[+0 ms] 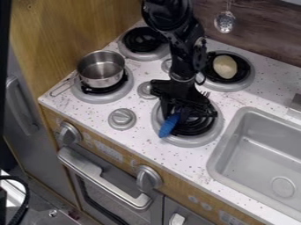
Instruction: Move fork on top of the bottom right burner
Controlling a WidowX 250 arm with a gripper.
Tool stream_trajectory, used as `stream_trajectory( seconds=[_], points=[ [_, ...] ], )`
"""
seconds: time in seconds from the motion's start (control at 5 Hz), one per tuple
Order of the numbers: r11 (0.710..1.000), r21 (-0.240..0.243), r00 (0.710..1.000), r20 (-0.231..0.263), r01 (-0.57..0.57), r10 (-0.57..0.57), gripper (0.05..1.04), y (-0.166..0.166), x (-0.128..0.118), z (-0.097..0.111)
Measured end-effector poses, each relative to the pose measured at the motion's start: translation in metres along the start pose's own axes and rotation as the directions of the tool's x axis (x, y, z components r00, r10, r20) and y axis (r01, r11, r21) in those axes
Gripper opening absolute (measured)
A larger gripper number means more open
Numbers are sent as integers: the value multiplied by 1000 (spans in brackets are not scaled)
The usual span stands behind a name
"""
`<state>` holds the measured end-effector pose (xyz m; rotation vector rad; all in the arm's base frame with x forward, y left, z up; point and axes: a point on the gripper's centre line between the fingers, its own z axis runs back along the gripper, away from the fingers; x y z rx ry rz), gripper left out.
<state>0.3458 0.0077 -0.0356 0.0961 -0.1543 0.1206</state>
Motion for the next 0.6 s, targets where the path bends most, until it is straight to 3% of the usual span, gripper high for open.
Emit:
stream_trajectory(
  seconds=[0.2,0.4,0.6],
  points=[
    [1000,-15,998,53,-27,28,910,2,10,30],
    [998,-44,998,59,-35,38,999,5,8,53],
    [996,-77,998,51,-44,48,999,13,6,65]
  ],
)
